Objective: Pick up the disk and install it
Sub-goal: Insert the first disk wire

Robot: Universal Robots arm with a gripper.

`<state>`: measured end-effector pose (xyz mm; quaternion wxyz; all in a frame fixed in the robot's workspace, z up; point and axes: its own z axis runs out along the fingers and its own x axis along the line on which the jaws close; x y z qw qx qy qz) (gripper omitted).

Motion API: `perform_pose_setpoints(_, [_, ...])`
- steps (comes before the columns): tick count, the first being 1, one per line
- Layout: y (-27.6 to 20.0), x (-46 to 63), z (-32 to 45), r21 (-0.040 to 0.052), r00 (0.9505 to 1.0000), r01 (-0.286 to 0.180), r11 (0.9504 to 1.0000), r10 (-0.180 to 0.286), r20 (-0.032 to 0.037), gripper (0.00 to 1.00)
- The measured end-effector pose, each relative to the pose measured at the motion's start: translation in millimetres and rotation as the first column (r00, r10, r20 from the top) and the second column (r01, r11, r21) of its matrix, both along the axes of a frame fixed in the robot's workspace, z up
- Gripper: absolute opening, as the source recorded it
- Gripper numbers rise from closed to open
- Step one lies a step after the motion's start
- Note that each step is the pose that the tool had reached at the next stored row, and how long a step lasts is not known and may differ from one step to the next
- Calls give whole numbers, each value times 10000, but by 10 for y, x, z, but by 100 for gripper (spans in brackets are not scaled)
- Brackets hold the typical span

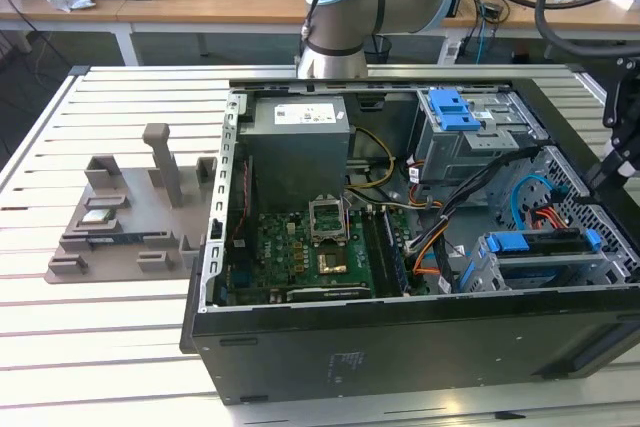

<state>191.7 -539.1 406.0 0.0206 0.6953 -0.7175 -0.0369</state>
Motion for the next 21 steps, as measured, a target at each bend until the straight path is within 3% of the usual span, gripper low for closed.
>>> perform_pose_setpoints(12, [0, 0, 155, -1, 10000, 0, 10000, 0, 0, 11])
perform_pose_setpoints(16, [0, 0, 249, 1, 10000, 0, 10000, 0, 0, 11])
perform_pose_setpoints(21, [0, 0, 250, 2, 10000, 0, 10000, 0, 0, 11])
